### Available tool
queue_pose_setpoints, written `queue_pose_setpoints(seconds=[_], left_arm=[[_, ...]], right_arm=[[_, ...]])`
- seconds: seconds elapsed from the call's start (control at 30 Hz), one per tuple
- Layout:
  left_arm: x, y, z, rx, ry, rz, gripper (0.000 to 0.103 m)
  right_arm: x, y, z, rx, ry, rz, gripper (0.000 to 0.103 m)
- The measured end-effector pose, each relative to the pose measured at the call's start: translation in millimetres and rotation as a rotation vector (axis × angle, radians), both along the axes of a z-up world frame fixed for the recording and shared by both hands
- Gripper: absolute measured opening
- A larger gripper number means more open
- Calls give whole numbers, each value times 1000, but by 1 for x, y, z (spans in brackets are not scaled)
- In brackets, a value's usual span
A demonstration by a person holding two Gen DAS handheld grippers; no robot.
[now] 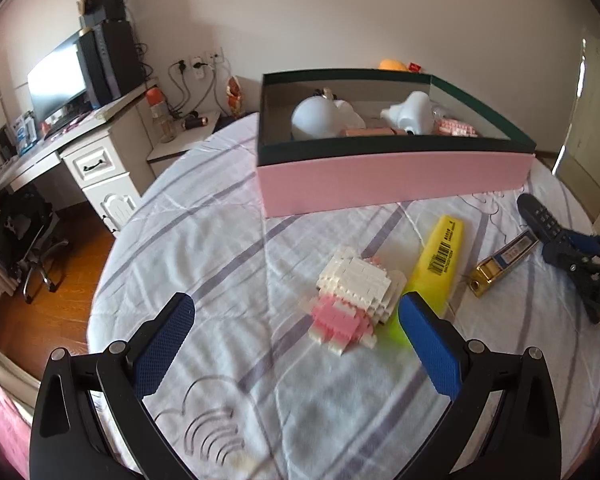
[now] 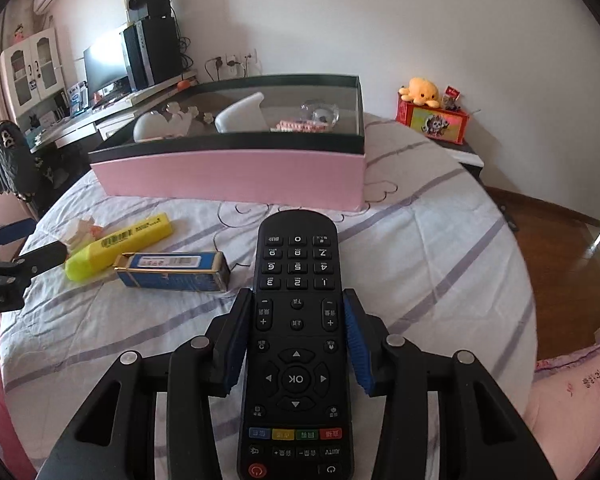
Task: Organize rigid objects
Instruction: 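Grasp the black TV remote with the right tool while the left tool approaches the block figure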
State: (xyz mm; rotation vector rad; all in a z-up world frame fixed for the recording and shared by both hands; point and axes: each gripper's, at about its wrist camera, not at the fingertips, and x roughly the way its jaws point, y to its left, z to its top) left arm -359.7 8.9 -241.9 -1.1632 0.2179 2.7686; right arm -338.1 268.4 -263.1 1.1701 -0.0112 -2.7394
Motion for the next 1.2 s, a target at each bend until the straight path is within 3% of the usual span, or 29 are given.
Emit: queue_pose_setpoints(seconds=[0.27,0.43,0.5,0.53,0.6,0.7,1.2], left_arm=[[-11,0,-3,67,-21,-54,103],[-18,-11,-8,85,-52,11,101],[-21,-12,-12,78,-75,33,90],[-22,-11,-15,68,-83,32,77],[-19,-7,-15,32,-71,25,69],[-16,-6,-14,35,-59,1,44],[-6,-4,-13,1,-37,-5,44]], right_arm=[[-2,1,-3,-18,-10,6,45],[-2,1,-3,-14,-10,6,45],[-2,0,-3,-5,-12,6,45],[-2,-1,-3,-1,-13,6,45],[-3,-1,-4,5,-15,5,45],[-3,-2,-4,15,-17,5,45],[-1,-4,-5,43,-11,7,45]])
